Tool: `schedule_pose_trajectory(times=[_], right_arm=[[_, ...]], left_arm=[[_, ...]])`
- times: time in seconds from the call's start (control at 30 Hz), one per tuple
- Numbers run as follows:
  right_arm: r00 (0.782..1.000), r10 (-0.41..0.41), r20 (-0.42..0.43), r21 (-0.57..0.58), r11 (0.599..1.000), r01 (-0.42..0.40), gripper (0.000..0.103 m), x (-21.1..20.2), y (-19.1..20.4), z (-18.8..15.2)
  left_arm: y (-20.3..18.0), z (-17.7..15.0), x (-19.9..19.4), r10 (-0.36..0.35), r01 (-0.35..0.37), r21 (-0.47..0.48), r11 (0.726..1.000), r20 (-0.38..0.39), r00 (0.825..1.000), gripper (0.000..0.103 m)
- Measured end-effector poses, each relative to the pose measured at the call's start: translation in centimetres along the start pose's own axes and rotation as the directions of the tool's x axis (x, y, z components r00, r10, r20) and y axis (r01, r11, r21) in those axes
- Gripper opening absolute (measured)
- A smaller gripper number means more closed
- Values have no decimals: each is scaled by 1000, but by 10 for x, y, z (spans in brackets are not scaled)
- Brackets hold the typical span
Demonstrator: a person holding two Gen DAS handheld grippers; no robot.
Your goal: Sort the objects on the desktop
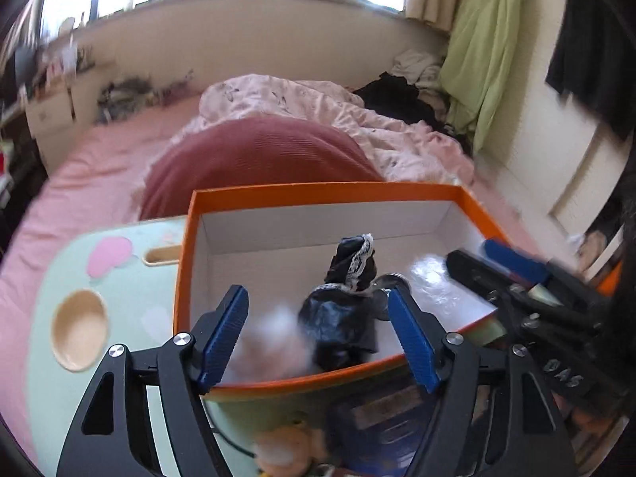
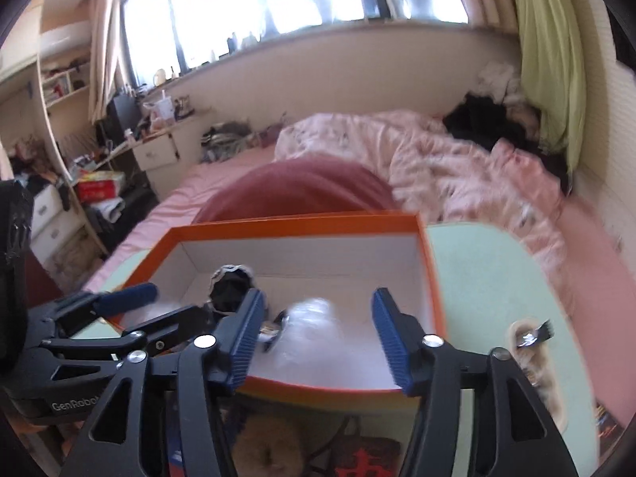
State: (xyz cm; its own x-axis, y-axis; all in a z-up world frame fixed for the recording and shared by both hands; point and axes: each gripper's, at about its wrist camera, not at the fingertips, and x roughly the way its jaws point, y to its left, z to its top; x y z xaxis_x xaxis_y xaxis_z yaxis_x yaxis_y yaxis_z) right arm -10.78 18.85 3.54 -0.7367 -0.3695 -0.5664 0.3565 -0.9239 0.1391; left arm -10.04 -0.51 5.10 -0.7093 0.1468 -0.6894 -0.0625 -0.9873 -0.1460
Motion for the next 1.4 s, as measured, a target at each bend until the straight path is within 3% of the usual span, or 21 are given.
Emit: schedule_pose_trajectory(times=[0.13,0.2,0.27,0.37,0.5,0.6,0.73,0.8,1.4], right_arm=[[996,32,85,32,999,-34,75,-28,-5,0],[991,18,133,36,999,-23,90,-48,-5,-2],[990,16,144,25,999,-20,93,-63,-3,-10],[991,35,130,-19,999,-33,97,-84,4,-33],[998,36,51,-47,998,-33,98,-95,6,-75],[999,24,-24,-85,996,-26,98,-92,7,-103],[995,-20,-96,-111,994,9,99,-78,6,-123],[995,-68,-77,-150,987,56,103,-70,7,-131],[998,-49,-32,-160,986,43,103,-68,6,-138]], left_arm=[[1,-3,-31,-61,63,-19,998,89,994,73],[0,-8,-49,-63,65,-9,998,131,989,78],[-4,-17,-65,-57,56,10,998,153,987,84],[-10,-38,-78,-70,63,56,996,137,988,84],[-12,-77,-85,-60,51,93,994,101,993,84],[-13,-107,-76,-22,18,116,993,32,999,84],[-9,-123,-57,5,-1,116,993,-35,999,87],[-11,-124,-53,33,-32,126,992,-2,999,102],[-10,-127,-51,16,-18,130,991,20,1000,103]])
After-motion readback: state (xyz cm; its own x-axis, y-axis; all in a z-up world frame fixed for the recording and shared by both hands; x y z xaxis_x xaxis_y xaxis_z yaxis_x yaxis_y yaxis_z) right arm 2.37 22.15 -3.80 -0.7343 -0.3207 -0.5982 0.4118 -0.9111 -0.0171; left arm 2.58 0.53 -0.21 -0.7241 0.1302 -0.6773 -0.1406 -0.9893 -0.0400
